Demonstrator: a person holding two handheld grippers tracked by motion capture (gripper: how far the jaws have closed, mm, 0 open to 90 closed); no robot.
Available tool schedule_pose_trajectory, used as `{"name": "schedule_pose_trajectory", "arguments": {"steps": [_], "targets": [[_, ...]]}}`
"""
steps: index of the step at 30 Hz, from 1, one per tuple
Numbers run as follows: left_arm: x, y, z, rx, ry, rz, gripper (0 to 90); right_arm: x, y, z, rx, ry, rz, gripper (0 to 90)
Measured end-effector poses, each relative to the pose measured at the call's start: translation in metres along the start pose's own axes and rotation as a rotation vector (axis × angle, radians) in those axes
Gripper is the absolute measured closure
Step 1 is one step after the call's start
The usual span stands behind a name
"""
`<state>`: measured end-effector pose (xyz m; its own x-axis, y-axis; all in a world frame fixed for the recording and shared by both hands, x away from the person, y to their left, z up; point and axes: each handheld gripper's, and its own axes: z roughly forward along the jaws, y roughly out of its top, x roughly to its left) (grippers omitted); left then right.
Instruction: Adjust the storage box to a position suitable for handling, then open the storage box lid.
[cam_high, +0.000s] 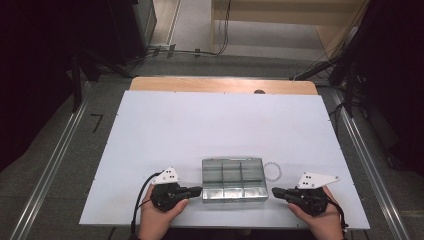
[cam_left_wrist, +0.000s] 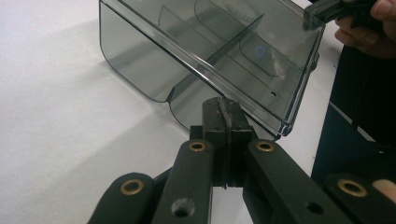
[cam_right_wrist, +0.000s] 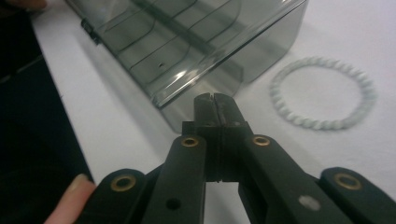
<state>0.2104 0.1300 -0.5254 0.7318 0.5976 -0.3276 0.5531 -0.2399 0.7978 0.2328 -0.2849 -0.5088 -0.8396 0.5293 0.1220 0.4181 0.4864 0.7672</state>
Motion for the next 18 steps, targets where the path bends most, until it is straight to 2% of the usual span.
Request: {"name": "schedule_pose_trajectory", "arguments": {"steps": [1, 5, 10, 18], "targets": [[0.0001, 0.0, 0.0001, -0.001, -0.001, 0.0, 90.0, -0.001, -0.0017, 0.0028, 0.019, 0.027, -0.003, 87.3], [0.0005, -0.0001, 0.0003, -0.002, -0.005, 0.0, 90.0, -0.0013, -0.0027, 0.0064, 0.037, 0.053, -0.009, 87.4], [0.0002, -0.0001, 0.0003, 0.0, -0.003, 0.002, 90.0, 0.0029, -0.0007, 0.0102, 0.048, 0.056, -0.044, 87.4], [-0.0016, 0.0001, -0.0006, -0.006, -0.003, 0.005, 90.0, 0.0039, -0.0005, 0.0068, 0.028, 0.066, -0.062, 87.6]]}}
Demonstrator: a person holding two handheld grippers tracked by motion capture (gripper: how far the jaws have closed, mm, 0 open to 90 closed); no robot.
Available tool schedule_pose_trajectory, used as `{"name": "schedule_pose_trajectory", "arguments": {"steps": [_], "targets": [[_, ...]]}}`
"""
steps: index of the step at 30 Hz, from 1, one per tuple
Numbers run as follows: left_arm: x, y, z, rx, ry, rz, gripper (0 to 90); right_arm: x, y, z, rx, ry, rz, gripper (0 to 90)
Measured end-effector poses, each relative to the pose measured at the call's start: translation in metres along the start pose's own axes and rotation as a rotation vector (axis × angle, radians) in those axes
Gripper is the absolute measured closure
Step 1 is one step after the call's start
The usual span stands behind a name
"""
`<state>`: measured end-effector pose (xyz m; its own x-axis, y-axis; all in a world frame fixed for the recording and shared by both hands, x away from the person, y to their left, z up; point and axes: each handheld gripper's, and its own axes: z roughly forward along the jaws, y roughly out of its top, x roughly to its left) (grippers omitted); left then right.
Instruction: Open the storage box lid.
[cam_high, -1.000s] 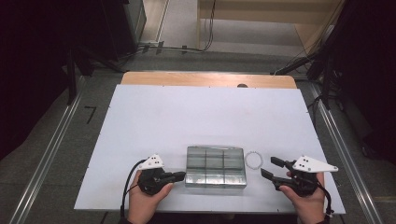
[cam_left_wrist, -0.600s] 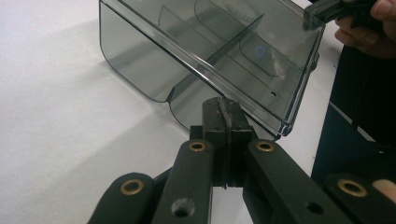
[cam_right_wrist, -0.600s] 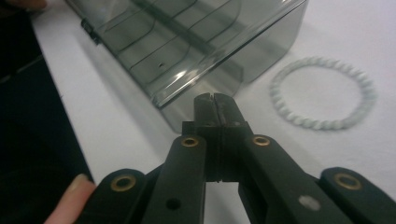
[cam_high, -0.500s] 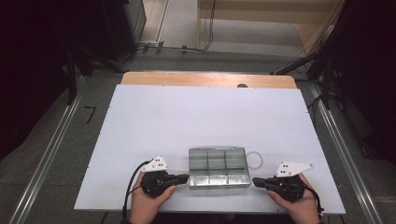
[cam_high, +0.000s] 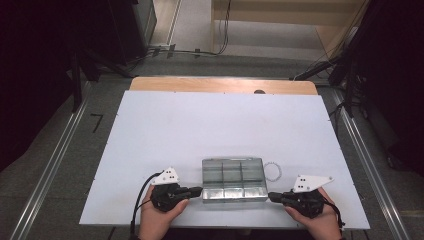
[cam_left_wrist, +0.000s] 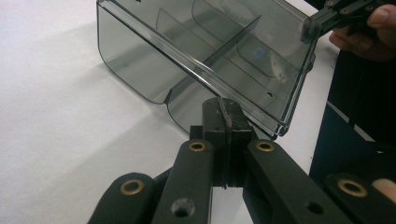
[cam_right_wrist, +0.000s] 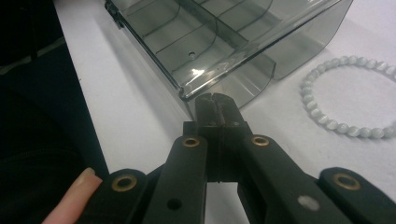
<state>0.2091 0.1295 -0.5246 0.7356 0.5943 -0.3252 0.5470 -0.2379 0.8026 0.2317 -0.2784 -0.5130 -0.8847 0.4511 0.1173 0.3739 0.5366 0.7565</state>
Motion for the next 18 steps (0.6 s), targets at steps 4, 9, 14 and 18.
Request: {"name": "schedule_pose_trajectory", "arguments": {"steps": [4, 9, 14, 18], "targets": [[0.0, 0.0001, 0.0, -0.001, 0.0, -0.001, 90.0, 0.0003, 0.0003, -0.0005, -0.003, 0.0, -0.005, 87.7], [0.0013, 0.0002, -0.0009, -0.008, -0.013, 0.0, 90.0, 0.0011, 0.0017, -0.0028, -0.045, 0.034, 0.0, 87.7], [0.0004, 0.0007, -0.0013, -0.017, -0.016, 0.003, 90.0, 0.0028, 0.0025, -0.0028, -0.044, 0.023, 0.0, 87.7], [-0.0005, 0.0012, -0.0022, -0.029, -0.019, 0.004, 90.0, 0.0024, 0.0022, -0.0033, -0.058, 0.037, 0.007, 87.7]]}}
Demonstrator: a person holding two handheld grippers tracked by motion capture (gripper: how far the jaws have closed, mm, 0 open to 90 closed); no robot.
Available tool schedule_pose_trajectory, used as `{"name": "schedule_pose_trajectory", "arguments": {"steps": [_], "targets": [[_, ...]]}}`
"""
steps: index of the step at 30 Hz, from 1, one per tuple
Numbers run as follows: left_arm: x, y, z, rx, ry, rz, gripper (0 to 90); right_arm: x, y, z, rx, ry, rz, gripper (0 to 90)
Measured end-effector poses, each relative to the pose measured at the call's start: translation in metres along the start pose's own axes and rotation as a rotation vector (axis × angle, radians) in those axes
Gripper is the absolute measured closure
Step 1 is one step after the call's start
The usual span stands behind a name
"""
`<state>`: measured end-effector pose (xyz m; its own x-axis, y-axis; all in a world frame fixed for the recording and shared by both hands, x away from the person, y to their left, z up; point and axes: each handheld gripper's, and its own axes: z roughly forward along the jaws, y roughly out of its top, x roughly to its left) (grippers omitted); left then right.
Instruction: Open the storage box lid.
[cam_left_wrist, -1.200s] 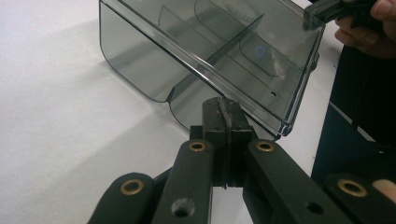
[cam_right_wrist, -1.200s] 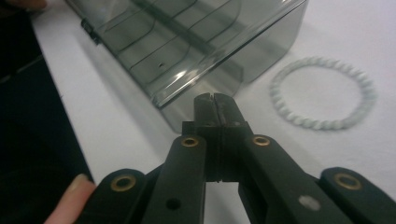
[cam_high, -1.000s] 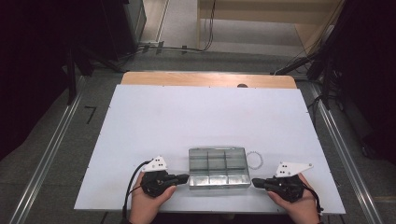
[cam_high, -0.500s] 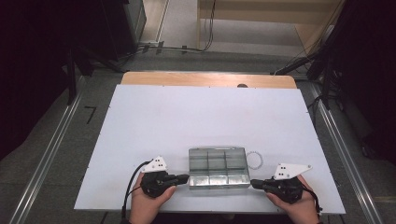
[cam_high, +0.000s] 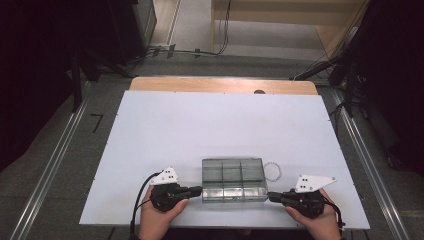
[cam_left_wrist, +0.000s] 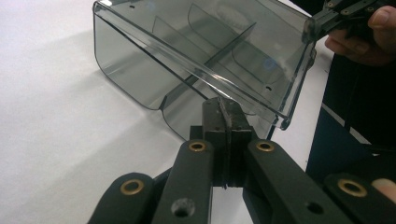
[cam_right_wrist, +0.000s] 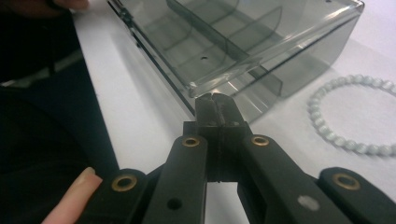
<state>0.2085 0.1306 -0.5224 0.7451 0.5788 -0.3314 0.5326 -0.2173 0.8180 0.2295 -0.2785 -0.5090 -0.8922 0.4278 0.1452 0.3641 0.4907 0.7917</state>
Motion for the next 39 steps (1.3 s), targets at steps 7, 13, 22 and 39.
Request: {"name": "schedule_pose_trajectory", "arguments": {"steps": [7, 13, 22, 39], "targets": [[-0.001, 0.001, -0.001, -0.022, 0.001, 0.01, 90.0, 0.003, 0.003, 0.0, -0.023, -0.02, -0.009, 87.7], [-0.002, 0.002, -0.003, -0.055, 0.034, 0.041, 76.5, 0.009, 0.01, -0.003, -0.065, -0.041, -0.042, 87.7], [0.0, 0.014, -0.003, -0.097, 0.112, 0.082, 29.3, 0.01, 0.025, -0.01, -0.12, -0.078, -0.045, 87.7], [0.015, 0.048, 0.006, -0.135, 0.148, 0.099, 13.8, 0.007, 0.061, -0.02, -0.197, -0.115, -0.05, 87.7]]}}
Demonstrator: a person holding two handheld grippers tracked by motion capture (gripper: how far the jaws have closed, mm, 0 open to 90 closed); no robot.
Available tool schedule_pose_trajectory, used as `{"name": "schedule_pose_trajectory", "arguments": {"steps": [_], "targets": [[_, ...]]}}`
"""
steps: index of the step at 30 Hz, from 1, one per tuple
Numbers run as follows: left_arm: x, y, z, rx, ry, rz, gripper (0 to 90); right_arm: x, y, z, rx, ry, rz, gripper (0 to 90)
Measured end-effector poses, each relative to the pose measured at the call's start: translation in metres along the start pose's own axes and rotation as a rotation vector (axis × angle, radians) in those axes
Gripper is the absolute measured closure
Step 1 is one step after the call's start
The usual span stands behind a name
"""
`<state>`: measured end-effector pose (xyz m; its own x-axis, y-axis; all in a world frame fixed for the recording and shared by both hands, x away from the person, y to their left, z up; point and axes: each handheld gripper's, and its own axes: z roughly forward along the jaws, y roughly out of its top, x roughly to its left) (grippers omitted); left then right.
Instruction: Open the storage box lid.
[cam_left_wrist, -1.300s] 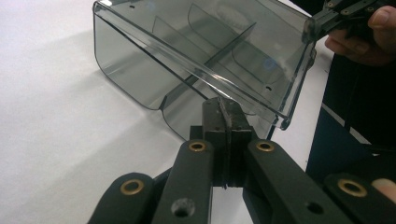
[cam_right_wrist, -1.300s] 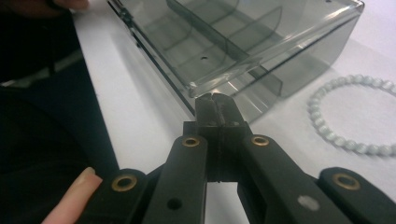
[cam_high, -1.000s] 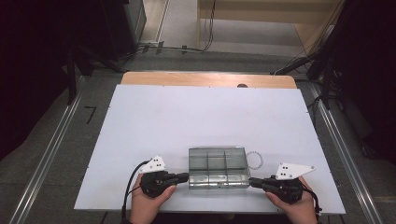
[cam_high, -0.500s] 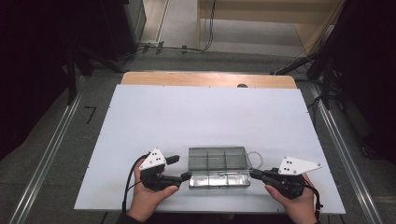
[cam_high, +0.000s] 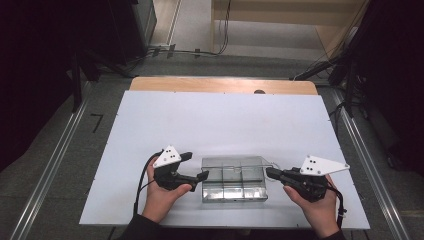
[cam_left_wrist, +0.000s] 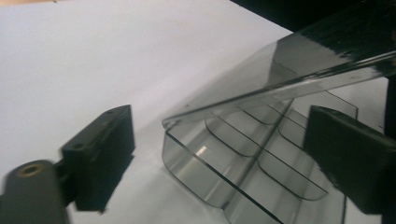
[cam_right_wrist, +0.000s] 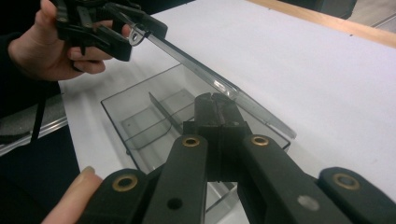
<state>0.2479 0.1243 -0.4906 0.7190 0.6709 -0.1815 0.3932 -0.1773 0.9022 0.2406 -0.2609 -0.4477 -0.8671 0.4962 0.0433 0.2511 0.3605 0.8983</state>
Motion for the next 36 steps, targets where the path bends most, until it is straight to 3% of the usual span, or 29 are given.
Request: {"name": "schedule_pose_trajectory", "arguments": {"steps": [7, 11, 18, 23, 25, 26, 29, 32, 36], "targets": [[0.005, 0.008, 0.008, 0.004, -0.002, 0.035, 31.9, -0.005, 0.009, 0.0, -0.013, -0.014, 0.003, 87.7], [0.008, 0.008, 0.014, -0.009, -0.013, 0.023, 45.7, -0.01, 0.013, 0.0, -0.027, -0.022, 0.01, 87.7], [0.01, 0.01, 0.019, -0.03, -0.045, 0.006, 53.9, -0.017, 0.008, -0.004, -0.018, -0.018, 0.018, 87.6], [0.011, 0.01, 0.021, -0.027, -0.066, 0.009, 57.2, -0.027, 0.0, -0.007, -0.003, -0.007, 0.038, 79.6], [0.012, 0.01, 0.022, -0.028, -0.069, 0.007, 57.7, -0.034, -0.001, -0.004, -0.006, -0.041, 0.057, 64.6], [0.012, 0.01, 0.022, -0.032, -0.071, 0.003, 57.7, -0.034, -0.001, -0.004, -0.006, -0.041, 0.057, 64.6], [0.015, 0.01, 0.023, -0.036, -0.072, -0.007, 58.3, -0.04, 0.002, 0.006, 0.001, -0.035, 0.092, 50.0], [0.018, 0.01, 0.024, -0.04, -0.075, -0.028, 59.0, -0.043, 0.005, 0.019, 0.017, -0.031, 0.058, 47.6], [0.021, 0.01, 0.025, -0.045, -0.09, -0.05, 60.9, -0.051, 0.006, 0.032, 0.004, -0.009, 0.103, 48.8]]}}
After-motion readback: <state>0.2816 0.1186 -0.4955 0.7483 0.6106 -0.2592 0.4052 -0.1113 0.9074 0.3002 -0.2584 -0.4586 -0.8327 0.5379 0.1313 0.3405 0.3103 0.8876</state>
